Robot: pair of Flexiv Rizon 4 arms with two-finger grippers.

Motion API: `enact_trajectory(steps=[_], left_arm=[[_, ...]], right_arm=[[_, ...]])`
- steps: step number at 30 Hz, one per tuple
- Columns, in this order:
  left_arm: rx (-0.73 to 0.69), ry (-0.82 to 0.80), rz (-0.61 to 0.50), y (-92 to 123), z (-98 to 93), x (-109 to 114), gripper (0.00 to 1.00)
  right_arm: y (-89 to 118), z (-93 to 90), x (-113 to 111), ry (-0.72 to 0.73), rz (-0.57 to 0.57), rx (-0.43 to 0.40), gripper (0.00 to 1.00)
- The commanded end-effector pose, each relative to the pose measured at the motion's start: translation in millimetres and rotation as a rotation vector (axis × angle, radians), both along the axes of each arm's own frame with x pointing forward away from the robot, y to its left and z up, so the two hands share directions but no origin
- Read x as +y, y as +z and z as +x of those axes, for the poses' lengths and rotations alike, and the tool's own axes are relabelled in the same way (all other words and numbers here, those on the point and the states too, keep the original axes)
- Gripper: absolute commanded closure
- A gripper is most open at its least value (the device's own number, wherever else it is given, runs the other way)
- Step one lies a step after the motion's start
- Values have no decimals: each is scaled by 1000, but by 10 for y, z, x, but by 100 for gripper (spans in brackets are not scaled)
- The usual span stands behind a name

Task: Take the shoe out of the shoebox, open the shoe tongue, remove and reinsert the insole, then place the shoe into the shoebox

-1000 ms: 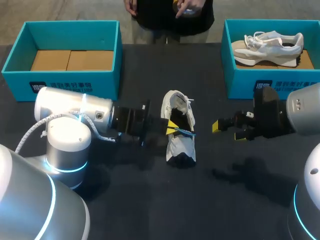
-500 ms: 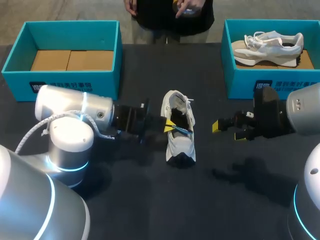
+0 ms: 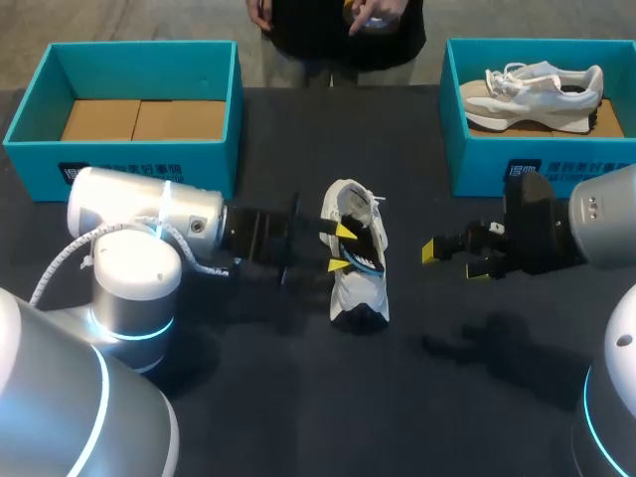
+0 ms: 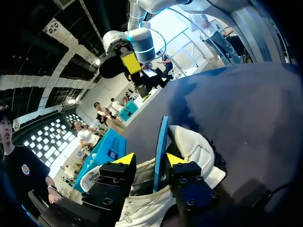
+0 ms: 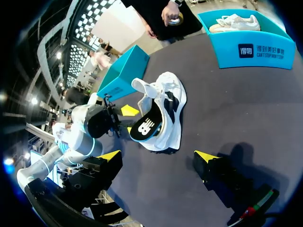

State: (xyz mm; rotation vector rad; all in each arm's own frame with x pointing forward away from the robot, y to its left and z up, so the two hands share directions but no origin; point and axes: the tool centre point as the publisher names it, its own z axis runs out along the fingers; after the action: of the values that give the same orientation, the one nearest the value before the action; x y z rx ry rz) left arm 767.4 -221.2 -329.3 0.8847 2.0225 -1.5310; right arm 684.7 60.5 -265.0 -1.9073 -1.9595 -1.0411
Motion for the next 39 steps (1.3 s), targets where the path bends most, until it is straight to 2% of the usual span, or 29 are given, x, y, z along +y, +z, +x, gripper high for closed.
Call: enact_trajectory(steps=[1, 2, 3, 17, 24, 25, 27, 30, 37, 39], left_arm=[[5, -11, 10, -43, -4, -36, 77], [6, -13, 12, -51, -4, -44, 95], [8, -16, 13, -59, -3, -53, 100], [-11, 6, 73, -234, 165, 1, 100], [-6, 19, 82, -271, 178, 31, 100], [-4, 19, 80, -250, 157, 42, 73], [-1, 17, 71, -201, 113, 63, 43], [-6, 11, 59, -148, 68, 79, 49], [-11, -4, 42, -91, 6, 64, 71], [-3, -10, 44, -112, 6, 46, 84]], right_arm=[[0, -18, 4, -2, 0, -1, 0], [0, -18, 4, -2, 0, -1, 0], [0, -18, 4, -2, 0, -1, 0], [0, -18, 4, -2, 0, -1, 0], [0, -18, 4, -2, 0, -1, 0], [0, -18, 4, -2, 0, -1, 0], [0, -18, 4, -2, 0, -1, 0], [0, -18, 4, -2, 0, -1, 0], [0, -18, 4, -2, 0, -1, 0], [0, -18, 4, -2, 0, -1, 0]])
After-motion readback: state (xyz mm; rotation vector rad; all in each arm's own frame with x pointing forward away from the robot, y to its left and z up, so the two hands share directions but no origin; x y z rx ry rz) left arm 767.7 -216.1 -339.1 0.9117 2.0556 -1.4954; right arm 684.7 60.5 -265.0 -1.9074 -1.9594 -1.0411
